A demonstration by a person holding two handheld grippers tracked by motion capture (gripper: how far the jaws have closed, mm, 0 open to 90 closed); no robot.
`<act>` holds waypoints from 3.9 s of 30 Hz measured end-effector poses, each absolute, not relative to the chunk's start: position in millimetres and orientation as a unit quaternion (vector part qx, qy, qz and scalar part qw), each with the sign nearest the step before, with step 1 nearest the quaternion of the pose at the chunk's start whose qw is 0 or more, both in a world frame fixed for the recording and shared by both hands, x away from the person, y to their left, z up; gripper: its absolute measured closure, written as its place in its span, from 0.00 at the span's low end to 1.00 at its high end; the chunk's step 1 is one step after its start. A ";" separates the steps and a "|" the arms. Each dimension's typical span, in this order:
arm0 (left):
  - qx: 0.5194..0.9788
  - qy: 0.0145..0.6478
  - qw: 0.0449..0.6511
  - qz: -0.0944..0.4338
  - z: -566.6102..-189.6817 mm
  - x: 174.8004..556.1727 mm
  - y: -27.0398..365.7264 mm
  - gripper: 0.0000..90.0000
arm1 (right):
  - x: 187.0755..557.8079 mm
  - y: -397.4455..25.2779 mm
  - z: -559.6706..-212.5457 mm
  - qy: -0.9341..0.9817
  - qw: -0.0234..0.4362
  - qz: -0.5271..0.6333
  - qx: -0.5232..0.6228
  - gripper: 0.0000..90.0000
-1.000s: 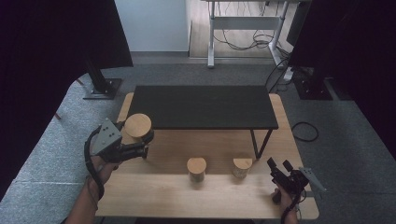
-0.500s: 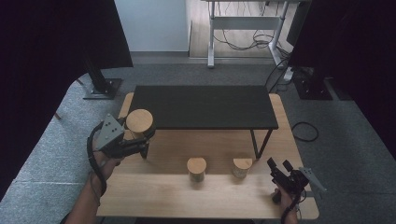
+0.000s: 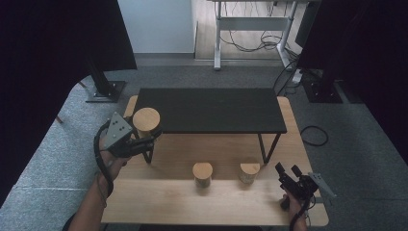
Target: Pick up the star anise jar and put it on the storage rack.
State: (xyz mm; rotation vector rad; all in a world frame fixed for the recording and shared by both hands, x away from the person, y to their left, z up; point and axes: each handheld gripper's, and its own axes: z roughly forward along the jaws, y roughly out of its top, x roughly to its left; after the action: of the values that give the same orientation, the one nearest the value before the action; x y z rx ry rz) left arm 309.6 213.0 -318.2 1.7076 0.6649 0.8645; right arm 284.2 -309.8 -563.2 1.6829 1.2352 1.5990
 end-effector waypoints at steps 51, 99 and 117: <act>0.719 0.328 0.490 0.368 -338.9 379.9 186.6 0.27 | 284.5 -310.0 -563.3 0.456 0.251 0.589 0.619 0.15; 0.713 0.367 0.473 0.364 -350.4 380.6 191.9 0.09 | 284.6 -309.8 -563.2 0.456 0.251 0.589 0.618 0.15; 0.696 0.381 0.483 0.371 -353.9 362.2 203.2 0.07 | 285.0 -309.4 -563.2 0.457 0.250 0.588 0.618 0.15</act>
State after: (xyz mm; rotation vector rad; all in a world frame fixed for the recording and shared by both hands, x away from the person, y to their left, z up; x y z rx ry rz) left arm 362.2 203.2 -353.9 1.6951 0.9277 0.9040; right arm 285.0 -309.4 -563.2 1.6838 1.2444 1.6015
